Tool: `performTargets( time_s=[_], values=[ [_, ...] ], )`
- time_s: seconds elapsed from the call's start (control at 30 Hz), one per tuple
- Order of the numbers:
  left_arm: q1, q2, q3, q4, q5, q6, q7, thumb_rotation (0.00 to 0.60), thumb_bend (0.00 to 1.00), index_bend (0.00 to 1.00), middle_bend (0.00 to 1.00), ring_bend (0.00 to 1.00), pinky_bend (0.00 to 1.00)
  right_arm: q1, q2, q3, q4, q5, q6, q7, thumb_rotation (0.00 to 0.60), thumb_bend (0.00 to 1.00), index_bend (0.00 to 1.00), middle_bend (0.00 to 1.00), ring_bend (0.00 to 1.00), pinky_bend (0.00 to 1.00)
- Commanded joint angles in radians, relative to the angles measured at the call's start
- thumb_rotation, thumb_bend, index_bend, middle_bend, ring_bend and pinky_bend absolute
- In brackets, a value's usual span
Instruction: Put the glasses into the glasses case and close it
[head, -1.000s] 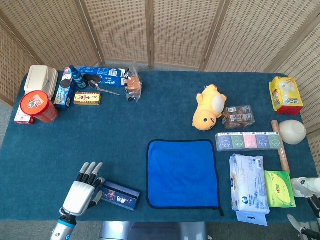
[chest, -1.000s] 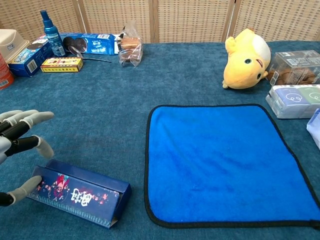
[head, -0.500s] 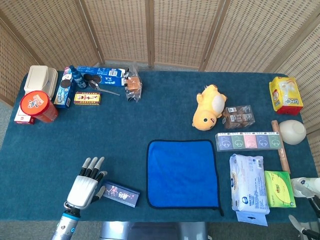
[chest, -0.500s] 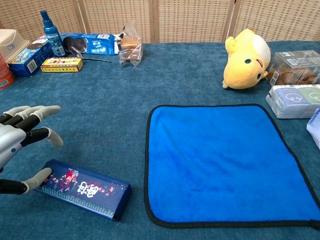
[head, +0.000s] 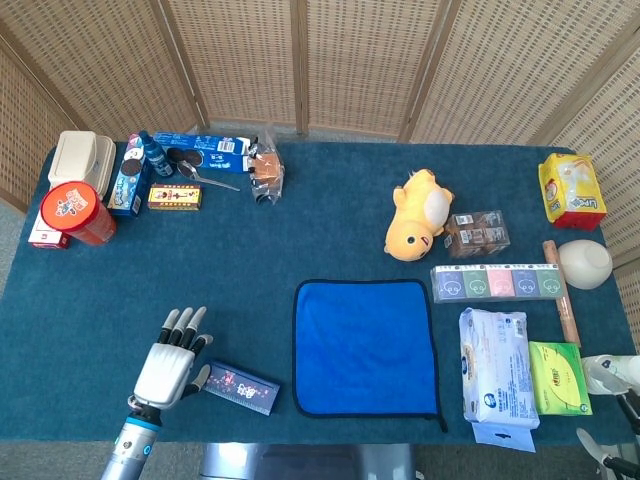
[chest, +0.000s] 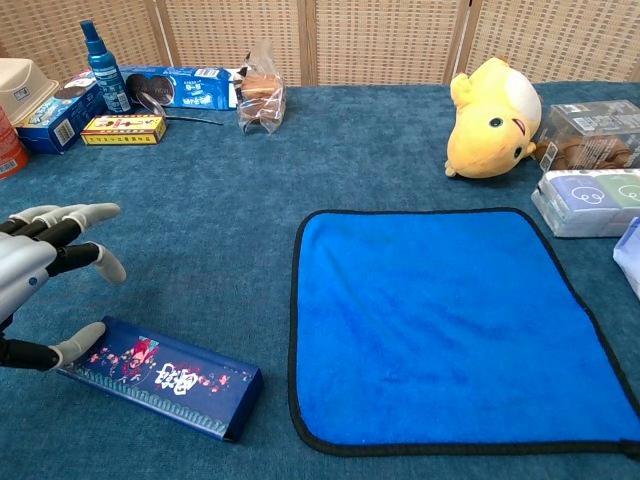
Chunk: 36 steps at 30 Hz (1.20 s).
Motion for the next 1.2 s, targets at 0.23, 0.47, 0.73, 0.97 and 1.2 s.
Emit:
performTargets(
  time_s=[0.23, 0.47, 0.73, 0.97, 1.2],
  values=[
    [-0.011, 0.041, 0.014, -0.058, 0.025, 0.024, -0.046, 0.326, 0.35, 0.31, 0.0, 0.0, 0.0, 0.003, 0.008, 0.0, -0.018, -0.002, -0.006, -0.014, 0.527, 0.28, 0.12, 0.26, 0.32, 0.37],
    [-0.028, 0.154, 0.06, -0.175, 0.055, 0.003, -0.115, 0.212, 0.35, 0.28, 0.0, 0.0, 0.0, 0.007, 0.014, 0.004, -0.041, 0.001, -0.017, -0.036, 0.53, 0.28, 0.12, 0.26, 0.32, 0.37],
    [-0.053, 0.297, 0.117, -0.302, 0.043, -0.074, -0.052, 0.192, 0.34, 0.17, 0.0, 0.0, 0.0, 0.01, 0.029, 0.016, -0.087, 0.022, -0.037, -0.085, 0.531, 0.28, 0.12, 0.26, 0.32, 0.37],
    [-0.061, 0.323, 0.144, -0.341, 0.007, -0.123, 0.052, 0.367, 0.34, 0.0, 0.0, 0.0, 0.0, 0.011, 0.035, 0.016, -0.115, 0.027, -0.06, -0.131, 0.551, 0.31, 0.11, 0.26, 0.32, 0.37],
    [-0.055, 0.294, 0.144, -0.323, 0.017, -0.111, 0.13, 0.449, 0.34, 0.0, 0.0, 0.0, 0.0, 0.005, 0.035, 0.02, -0.116, 0.038, -0.069, -0.182, 0.561, 0.31, 0.11, 0.26, 0.31, 0.36]
  ],
)
